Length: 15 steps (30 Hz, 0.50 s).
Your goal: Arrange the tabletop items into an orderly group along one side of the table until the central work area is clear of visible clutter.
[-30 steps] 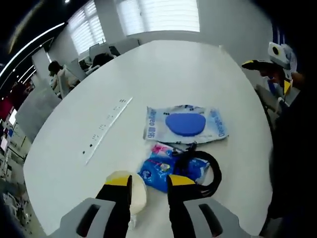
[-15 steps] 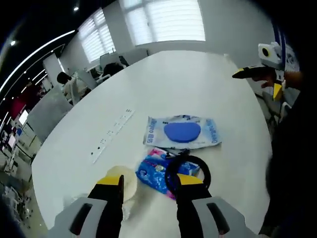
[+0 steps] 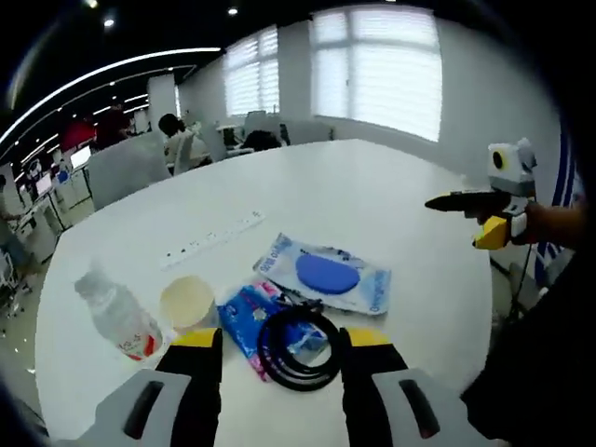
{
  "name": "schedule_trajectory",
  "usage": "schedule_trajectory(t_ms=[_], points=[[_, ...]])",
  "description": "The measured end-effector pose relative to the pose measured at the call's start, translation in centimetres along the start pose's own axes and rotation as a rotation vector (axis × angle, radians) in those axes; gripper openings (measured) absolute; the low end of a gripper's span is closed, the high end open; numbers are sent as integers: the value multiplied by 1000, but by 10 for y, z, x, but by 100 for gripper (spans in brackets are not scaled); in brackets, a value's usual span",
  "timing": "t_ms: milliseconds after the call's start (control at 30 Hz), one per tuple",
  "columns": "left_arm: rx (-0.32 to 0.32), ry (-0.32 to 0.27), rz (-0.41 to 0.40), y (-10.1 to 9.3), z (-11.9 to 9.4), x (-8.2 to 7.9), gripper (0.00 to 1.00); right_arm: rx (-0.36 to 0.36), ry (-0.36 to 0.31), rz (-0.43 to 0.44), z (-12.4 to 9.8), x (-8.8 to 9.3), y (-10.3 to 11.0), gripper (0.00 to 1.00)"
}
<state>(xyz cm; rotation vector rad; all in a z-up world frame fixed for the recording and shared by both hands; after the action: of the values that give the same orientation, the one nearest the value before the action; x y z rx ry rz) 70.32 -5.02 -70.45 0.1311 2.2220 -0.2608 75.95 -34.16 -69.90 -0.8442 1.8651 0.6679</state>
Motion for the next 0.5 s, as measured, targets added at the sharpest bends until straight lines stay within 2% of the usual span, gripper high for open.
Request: schedule_trajectory(t_ms=[133,267,500], points=[[-9,11,-30,-7,3,10,47,-15,16,8,10,3,3,87],[1,3,-69,-11,8,17,45,-15,38,3,19,6,5,79],[-22,28,-121,-14,17,31,42,-48,50,57,42,12,9,74]])
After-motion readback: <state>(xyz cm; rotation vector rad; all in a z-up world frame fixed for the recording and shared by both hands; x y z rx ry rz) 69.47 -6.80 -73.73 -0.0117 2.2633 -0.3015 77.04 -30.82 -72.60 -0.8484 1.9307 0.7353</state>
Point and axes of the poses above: the point that each gripper's makers call its tool centre point, and the gripper's own axes: z roughly forward along the fingers, y roughly to its left, x roughly out of its underside, the point moved 8 cm from there along -z, roughly backward along the fingers, and after that the axes turned 9 degrees about -z, right-handed, at the moved point
